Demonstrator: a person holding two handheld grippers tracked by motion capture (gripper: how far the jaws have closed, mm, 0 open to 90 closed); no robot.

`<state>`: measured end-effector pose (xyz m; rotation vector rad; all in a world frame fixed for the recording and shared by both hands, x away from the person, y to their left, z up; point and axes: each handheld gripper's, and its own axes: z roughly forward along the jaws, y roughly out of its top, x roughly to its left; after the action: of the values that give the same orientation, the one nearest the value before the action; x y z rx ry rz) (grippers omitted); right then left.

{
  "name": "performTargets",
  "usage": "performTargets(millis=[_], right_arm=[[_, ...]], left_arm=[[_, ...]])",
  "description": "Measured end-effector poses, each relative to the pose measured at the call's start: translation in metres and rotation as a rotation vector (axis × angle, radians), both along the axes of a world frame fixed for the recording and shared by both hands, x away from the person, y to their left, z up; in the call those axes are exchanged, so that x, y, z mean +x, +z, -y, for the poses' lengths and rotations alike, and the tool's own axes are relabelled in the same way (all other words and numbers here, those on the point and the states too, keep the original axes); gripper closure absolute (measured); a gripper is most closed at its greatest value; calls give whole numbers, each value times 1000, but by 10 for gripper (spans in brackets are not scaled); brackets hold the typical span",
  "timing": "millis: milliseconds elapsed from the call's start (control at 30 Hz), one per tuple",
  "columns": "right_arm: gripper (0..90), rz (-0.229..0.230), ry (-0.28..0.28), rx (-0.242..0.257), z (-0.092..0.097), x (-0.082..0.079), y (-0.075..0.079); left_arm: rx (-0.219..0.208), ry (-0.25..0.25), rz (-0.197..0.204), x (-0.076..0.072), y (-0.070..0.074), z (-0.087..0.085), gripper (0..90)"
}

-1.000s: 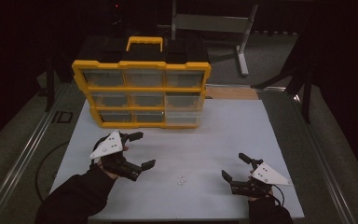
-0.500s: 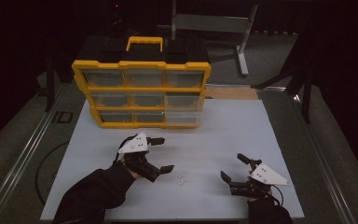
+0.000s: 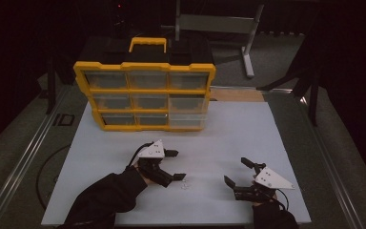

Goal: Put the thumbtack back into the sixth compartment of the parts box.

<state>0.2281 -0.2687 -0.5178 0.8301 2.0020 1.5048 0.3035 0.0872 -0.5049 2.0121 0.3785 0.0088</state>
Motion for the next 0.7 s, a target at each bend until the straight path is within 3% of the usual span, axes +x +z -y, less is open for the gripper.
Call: performTargets(millis=[200, 567, 700], right_arm=[[108, 0, 1, 0, 0, 0, 0], [108, -4, 6, -2, 0, 0, -1], [108, -6, 8, -5, 0, 1, -1]], left_arm=[[36, -22, -8, 0, -13, 5, 217], [101, -65, -57, 1, -29, 11, 491], [133, -72, -69, 3, -33, 13, 546]])
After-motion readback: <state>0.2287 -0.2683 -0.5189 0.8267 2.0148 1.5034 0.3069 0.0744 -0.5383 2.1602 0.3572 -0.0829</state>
